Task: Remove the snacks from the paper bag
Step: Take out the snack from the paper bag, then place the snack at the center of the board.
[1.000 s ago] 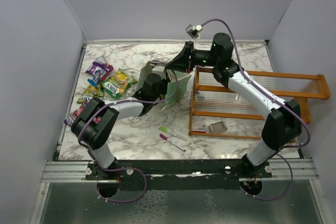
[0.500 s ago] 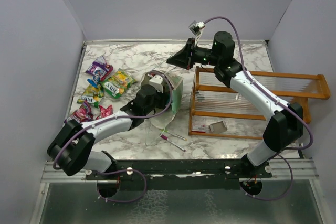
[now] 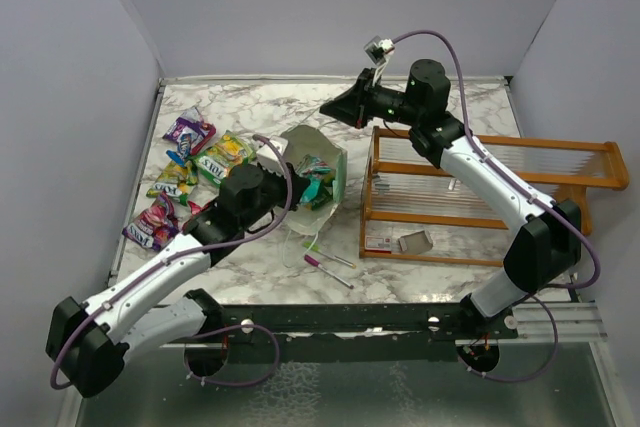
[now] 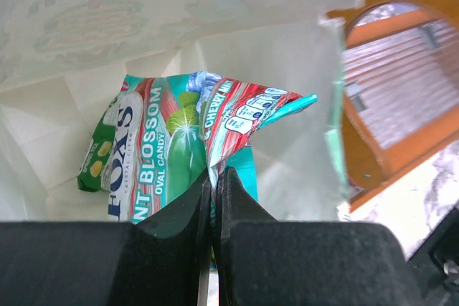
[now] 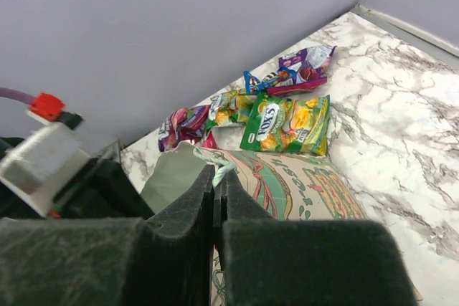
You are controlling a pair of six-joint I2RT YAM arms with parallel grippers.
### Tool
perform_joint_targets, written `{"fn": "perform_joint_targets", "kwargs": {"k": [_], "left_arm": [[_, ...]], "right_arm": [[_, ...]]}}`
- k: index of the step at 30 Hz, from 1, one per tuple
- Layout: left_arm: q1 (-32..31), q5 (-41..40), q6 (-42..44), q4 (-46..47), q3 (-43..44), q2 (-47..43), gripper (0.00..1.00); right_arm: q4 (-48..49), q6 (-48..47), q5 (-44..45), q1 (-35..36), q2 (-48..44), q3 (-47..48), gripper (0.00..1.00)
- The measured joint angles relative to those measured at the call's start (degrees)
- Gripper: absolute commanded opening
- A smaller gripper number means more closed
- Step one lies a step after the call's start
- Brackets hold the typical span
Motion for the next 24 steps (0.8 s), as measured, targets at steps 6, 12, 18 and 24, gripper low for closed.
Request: {"fn": "perform_joint_targets", "kwargs": {"k": [6, 12, 18, 24], "left_arm": [[0.0, 4.4, 2.1, -8.1, 8.1, -6.0, 0.0], [0.0, 7.2, 8.4, -12.3, 22.5, -10.3, 0.0], [0.0, -2.0, 16.4, -11.8, 30.6, -12.9, 0.0], [0.0, -24.3, 26.6, -7.4, 32.2, -7.2, 0.0]], "right_arm": [[0.0, -0.6, 1.8, 0.0, 0.0, 0.0, 0.01], [0.0, -0.8, 3.8, -0.1, 0.0, 0.3, 0.01], [0.0, -1.2, 4.9, -0.3, 0.0, 0.6, 0.01], [-0.1, -1.7, 5.4, -0.4, -0.1, 0.6, 0.01]]}}
